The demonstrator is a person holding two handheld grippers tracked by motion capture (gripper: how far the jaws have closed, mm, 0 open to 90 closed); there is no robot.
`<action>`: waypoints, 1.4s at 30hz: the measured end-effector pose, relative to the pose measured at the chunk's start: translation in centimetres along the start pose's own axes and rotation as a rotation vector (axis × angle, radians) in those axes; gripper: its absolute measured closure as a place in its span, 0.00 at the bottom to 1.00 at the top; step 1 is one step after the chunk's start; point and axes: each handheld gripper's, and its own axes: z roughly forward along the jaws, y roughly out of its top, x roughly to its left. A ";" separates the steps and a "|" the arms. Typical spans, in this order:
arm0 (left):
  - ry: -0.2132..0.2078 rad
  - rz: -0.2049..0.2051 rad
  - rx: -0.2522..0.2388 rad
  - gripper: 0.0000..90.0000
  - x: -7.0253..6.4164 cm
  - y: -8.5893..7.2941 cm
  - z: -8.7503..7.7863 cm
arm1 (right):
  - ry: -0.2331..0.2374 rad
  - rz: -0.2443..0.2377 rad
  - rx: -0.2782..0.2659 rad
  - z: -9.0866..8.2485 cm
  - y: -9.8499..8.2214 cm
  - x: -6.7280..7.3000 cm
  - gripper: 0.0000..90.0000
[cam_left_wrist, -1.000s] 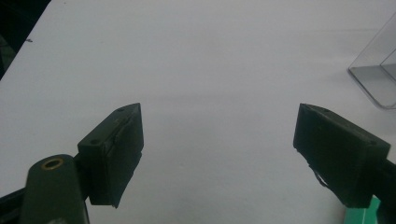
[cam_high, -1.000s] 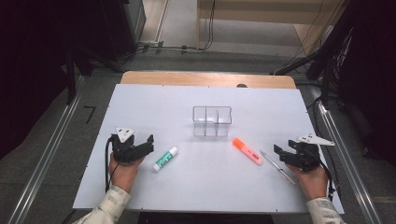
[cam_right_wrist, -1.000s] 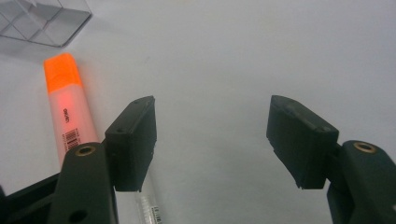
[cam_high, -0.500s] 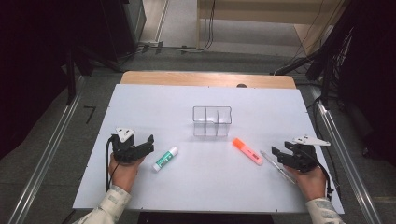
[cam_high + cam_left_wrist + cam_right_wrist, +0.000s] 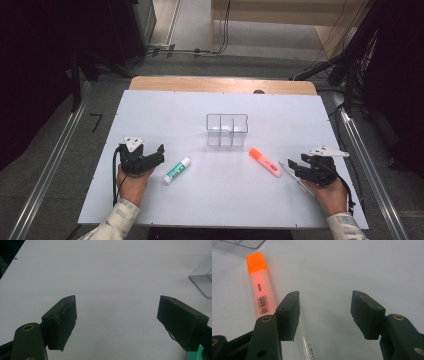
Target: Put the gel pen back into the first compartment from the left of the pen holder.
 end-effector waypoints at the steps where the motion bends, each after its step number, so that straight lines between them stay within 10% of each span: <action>1: 0.000 0.003 0.002 0.18 0.0 0.0 0.0 | 0.004 0.000 0.006 0.0 0.0 0.1 0.43; 42: -0.001 0.001 0.006 0.18 0.0 -0.1 0.1 | 0.055 -0.090 0.096 1.2 -0.4 1.2 0.68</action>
